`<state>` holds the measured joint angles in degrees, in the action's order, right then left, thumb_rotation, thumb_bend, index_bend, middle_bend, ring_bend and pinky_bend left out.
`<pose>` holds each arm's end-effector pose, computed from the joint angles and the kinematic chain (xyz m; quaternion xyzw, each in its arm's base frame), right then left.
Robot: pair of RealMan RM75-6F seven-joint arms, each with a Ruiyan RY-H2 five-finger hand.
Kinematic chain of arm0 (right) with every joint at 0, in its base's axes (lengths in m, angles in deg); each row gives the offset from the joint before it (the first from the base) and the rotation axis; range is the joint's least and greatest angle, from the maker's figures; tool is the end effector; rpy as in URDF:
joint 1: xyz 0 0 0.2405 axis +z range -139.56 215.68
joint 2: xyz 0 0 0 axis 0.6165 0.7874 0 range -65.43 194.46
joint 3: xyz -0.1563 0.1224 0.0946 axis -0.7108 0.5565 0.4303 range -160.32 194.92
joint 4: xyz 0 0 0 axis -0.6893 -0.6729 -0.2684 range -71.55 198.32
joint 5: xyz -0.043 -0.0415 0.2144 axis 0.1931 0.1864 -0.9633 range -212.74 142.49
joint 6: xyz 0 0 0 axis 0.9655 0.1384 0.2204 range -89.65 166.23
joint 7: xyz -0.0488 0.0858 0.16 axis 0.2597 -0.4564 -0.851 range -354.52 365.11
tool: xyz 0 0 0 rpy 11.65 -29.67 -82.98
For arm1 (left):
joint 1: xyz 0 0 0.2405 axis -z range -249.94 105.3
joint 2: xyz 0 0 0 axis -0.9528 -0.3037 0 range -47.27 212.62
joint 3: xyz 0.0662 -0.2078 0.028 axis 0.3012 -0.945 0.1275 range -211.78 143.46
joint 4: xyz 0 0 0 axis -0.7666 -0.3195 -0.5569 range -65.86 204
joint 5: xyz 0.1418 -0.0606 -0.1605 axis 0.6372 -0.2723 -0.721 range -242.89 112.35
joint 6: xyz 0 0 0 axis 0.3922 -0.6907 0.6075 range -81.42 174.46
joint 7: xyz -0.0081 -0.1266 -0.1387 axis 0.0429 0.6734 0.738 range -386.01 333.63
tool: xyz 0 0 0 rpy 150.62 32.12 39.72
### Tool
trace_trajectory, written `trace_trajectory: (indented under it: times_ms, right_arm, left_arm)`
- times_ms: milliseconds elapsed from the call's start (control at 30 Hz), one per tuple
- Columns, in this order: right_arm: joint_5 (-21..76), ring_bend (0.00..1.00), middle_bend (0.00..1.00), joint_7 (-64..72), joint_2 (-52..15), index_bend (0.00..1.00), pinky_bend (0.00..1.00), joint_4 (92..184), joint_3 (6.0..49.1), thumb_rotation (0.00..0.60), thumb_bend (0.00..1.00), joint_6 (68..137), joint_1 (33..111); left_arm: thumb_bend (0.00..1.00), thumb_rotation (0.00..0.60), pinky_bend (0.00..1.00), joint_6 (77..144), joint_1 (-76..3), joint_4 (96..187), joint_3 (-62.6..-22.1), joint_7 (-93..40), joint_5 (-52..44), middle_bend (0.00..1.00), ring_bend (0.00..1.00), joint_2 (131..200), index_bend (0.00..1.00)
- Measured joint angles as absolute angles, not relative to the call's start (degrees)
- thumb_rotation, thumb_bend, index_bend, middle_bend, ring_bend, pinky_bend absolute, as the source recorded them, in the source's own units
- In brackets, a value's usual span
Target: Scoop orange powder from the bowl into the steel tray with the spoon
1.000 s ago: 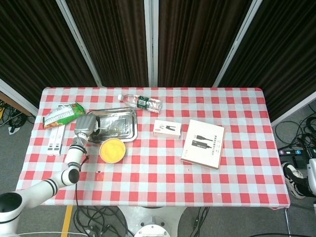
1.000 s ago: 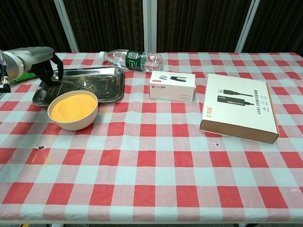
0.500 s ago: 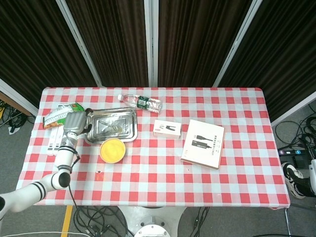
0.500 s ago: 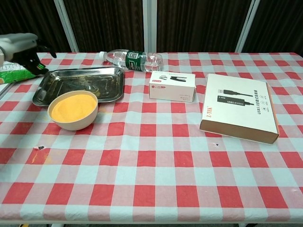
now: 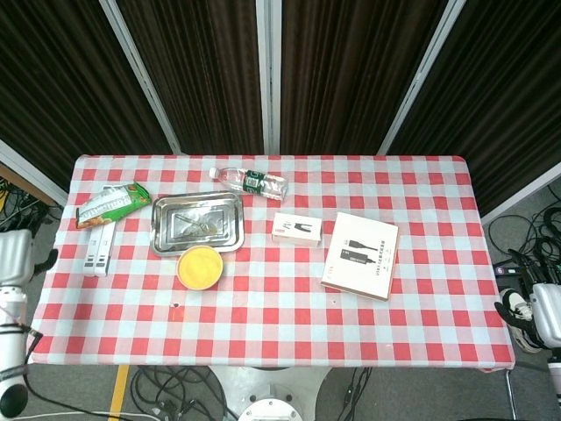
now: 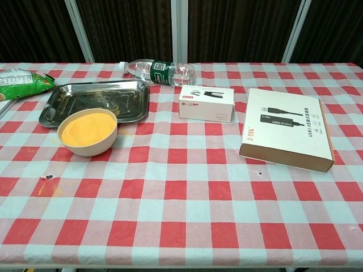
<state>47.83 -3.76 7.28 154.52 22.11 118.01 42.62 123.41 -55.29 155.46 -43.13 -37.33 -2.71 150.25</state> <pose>-0.3124 -0.2300 0.1670 0.5760 -0.4218 0.3716 0.5935 -0.3089 0.3047 0.1494 -0.5438 -0.3798 -0.3160 0.6783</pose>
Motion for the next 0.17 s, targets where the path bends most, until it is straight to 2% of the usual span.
trace_trajectory:
  times_ms: [167]
  right_arm:
    - [49.0,0.00,0.14,-4.2,6.3,0.09,0.14,154.2,21.7,0.600,0.16,119.5,42.4]
  left_arm:
    - [0.32,0.600,0.35,132.9,-62.0,158.6,-38.4,-36.9,3.8,0.38,0.30,149.9,0.37]
